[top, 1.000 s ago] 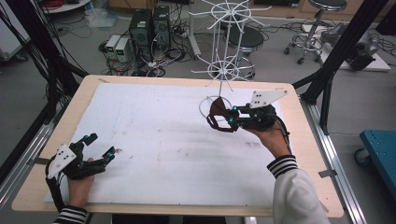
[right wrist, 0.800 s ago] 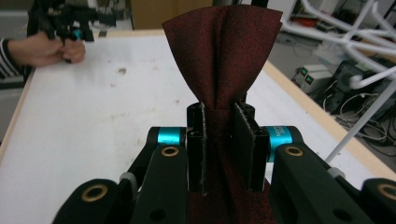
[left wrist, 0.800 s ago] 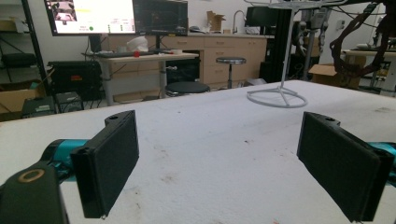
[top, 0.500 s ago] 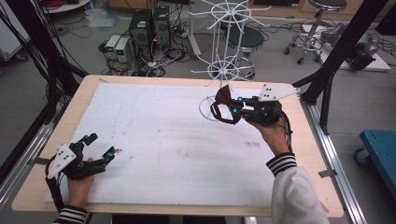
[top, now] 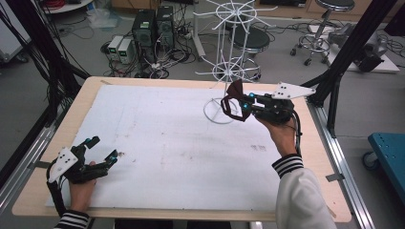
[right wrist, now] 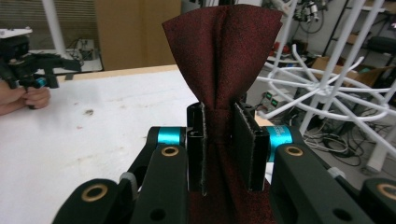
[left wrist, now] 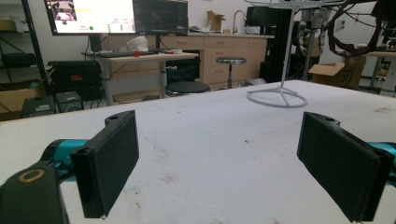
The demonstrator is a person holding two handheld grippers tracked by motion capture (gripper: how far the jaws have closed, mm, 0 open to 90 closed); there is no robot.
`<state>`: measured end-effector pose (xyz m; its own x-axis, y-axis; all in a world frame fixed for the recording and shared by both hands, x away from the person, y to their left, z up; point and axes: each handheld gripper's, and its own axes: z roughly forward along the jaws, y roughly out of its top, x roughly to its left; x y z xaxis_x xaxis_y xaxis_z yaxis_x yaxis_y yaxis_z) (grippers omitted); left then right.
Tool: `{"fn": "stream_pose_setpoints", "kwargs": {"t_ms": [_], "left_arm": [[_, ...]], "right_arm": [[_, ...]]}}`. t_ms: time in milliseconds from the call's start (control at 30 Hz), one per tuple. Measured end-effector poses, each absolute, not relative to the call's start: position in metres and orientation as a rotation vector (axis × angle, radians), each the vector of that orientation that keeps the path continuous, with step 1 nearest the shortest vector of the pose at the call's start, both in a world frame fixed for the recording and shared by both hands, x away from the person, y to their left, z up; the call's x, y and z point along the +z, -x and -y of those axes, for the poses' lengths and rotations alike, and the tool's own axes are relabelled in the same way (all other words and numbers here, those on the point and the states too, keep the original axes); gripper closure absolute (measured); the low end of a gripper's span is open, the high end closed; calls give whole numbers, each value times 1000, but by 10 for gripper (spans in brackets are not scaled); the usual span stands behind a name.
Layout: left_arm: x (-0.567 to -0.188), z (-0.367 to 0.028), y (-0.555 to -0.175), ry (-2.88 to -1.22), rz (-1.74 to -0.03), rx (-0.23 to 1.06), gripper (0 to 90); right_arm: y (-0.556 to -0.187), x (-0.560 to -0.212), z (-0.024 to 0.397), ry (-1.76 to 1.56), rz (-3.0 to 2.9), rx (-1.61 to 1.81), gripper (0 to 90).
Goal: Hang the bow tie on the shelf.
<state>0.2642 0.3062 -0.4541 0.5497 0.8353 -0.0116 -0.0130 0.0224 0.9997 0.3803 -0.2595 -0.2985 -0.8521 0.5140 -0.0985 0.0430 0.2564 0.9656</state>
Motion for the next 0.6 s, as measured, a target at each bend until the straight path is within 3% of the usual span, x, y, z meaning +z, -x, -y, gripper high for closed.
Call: {"fn": "stream_pose_setpoints", "kwargs": {"t_ms": [600], "left_arm": [[-454,-307,-264,-1401,-769,765,132]], "right_arm": [[-394,-282,251,-544,-2105,1579,761]]}}
